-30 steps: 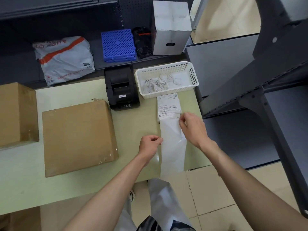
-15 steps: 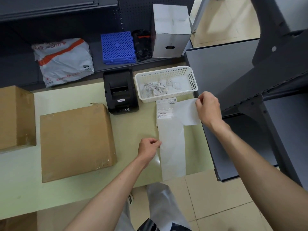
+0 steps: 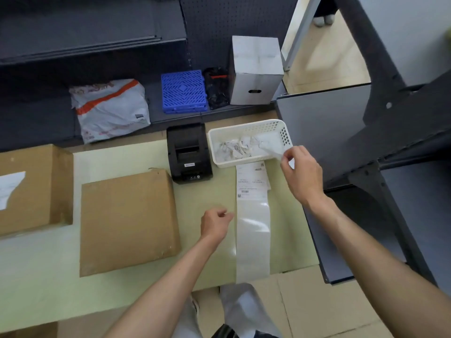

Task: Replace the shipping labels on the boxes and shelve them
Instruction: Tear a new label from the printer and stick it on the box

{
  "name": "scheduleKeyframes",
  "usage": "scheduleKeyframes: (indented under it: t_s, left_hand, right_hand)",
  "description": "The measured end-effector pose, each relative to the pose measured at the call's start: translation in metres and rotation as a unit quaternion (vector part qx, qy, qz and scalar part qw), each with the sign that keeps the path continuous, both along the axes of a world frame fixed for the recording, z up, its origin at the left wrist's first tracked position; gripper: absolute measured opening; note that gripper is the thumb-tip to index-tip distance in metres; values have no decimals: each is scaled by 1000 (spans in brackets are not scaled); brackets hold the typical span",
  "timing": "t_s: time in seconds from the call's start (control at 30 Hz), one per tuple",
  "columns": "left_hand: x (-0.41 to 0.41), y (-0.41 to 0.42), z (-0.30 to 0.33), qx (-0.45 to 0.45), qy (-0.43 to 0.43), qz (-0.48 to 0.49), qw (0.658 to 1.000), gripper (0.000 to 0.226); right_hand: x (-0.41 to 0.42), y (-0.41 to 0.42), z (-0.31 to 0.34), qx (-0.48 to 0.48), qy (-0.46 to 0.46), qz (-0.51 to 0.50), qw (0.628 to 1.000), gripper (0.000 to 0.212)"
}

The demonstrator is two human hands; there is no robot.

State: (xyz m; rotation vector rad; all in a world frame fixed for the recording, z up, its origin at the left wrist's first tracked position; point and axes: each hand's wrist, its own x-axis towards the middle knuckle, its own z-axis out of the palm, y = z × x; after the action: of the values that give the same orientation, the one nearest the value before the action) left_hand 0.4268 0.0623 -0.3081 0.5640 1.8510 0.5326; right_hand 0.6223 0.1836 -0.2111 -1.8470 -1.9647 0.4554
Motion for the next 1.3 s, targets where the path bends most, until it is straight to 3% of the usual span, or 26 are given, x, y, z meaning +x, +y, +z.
scheduleKeyframes:
  t_s: [0.13, 0.37, 0.6, 0.77, 0.93, 1.17, 1.3]
  left_hand:
    - [-23, 28, 50, 50, -20, 58, 997, 18]
    - [-85, 50, 145, 54, -35, 161, 985, 50]
    - [-157, 33, 183, 77, -34, 247, 965, 38]
    - [-198, 14, 193, 90, -40, 251, 963, 27]
    - [-240, -4, 193, 75, -49, 246, 965, 44]
    - [-280, -19, 188, 48, -22, 183, 982, 21]
    - [-300, -25, 179, 26, -17, 153, 988, 25]
  right_hand:
    - [-36, -9, 13, 13, -42, 90, 995, 14]
    - [-130, -31, 51, 103, -50, 196, 974, 13]
    - [-207, -47, 86, 162, -123, 316, 927, 18]
    - [-253, -65, 101, 209, -117, 357, 903, 21]
    - [-287, -84, 93, 224, -134, 382, 887, 21]
    - [-321, -108, 76, 255, -153, 383, 874, 43]
    - [-338, -120, 70, 263, -150, 375, 876, 35]
